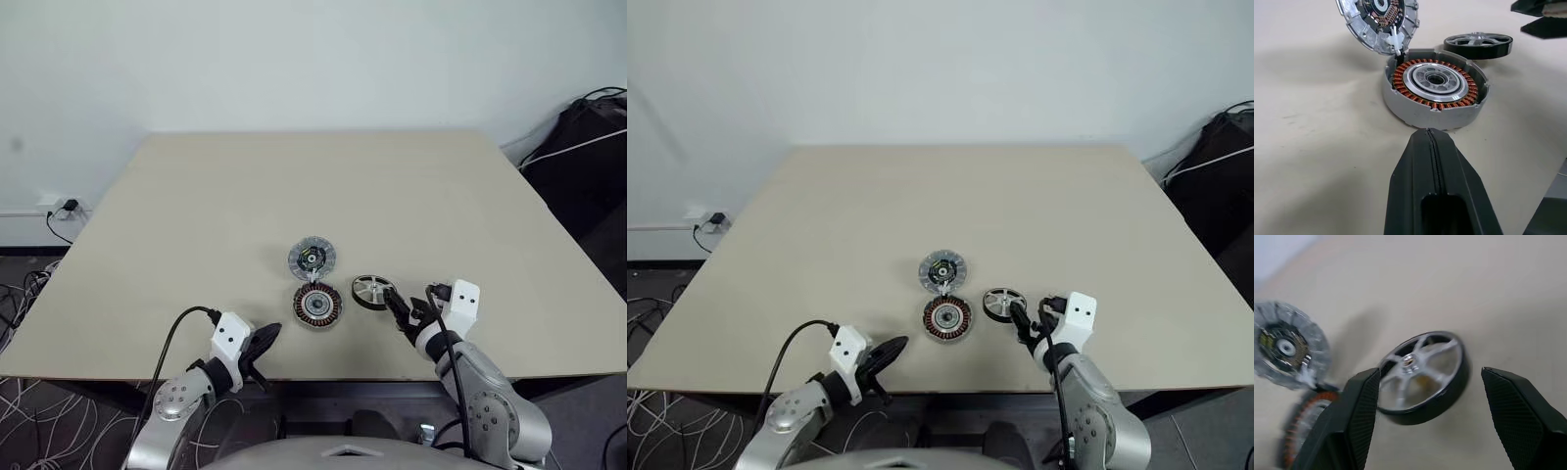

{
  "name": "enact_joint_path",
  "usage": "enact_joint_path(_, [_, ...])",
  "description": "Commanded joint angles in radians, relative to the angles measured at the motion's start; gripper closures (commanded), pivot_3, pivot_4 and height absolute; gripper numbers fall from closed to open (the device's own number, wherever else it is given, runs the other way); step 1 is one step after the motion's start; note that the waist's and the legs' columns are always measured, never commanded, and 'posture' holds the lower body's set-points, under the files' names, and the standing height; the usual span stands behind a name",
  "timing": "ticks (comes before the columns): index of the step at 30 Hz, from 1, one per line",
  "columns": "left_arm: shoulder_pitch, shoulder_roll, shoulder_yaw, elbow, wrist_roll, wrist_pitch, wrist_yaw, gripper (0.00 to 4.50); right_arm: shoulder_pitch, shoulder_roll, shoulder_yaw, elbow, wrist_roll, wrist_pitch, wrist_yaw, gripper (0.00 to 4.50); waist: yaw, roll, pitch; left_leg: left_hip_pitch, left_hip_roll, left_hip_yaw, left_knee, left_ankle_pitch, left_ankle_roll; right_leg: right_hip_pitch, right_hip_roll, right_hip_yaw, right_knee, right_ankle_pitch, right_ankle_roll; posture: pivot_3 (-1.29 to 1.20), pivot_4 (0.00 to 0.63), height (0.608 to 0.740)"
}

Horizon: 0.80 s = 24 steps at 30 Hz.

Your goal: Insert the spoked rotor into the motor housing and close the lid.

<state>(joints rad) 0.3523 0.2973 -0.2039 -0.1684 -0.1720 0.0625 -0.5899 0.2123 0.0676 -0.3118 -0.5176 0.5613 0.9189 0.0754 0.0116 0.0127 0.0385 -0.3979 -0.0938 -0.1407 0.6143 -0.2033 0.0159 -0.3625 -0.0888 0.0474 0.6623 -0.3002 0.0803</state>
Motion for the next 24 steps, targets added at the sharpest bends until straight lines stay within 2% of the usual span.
enact_joint_path(1, [-0.004, 0.007, 0.007, -0.052, -0.012, 0.005, 0.001, 4.50, -0.058, 0.059, -0.074, -0.007, 0.123, 0.058, -0.075, 0.96, 0.000, 0.000, 0.000, 0.000, 0.000, 0.000, 0.000, 0.000, 0.000, 0.000, 0.000, 0.000, 0.000, 0.000, 0.000, 0.00, 0.000, 0.740])
enact_joint_path(13, [0.023, 0.004, 0.007, -0.077, -0.009, 0.009, 0.023, 4.50, -0.129, 0.074, -0.097, 0.086, 0.335, 0.166, -0.229, 0.96, -0.015, 0.004, -0.001, -0.002, 0.000, 0.001, -0.002, 0.000, 0.000, -0.003, 0.001, 0.001, 0.000, 0.000, 0.000, 0.00, 0.000, 0.740])
enact_joint_path(24, [0.023, 0.002, 0.007, -0.059, -0.007, -0.005, 0.023, 4.50, -0.132, 0.065, -0.068, 0.150, 0.397, 0.148, -0.293, 0.96, -0.024, 0.004, -0.001, -0.002, 0.000, 0.001, -0.002, 0.000, 0.000, -0.004, 0.001, 0.001, 0.000, 0.000, 0.000, 0.00, 0.000, 0.740])
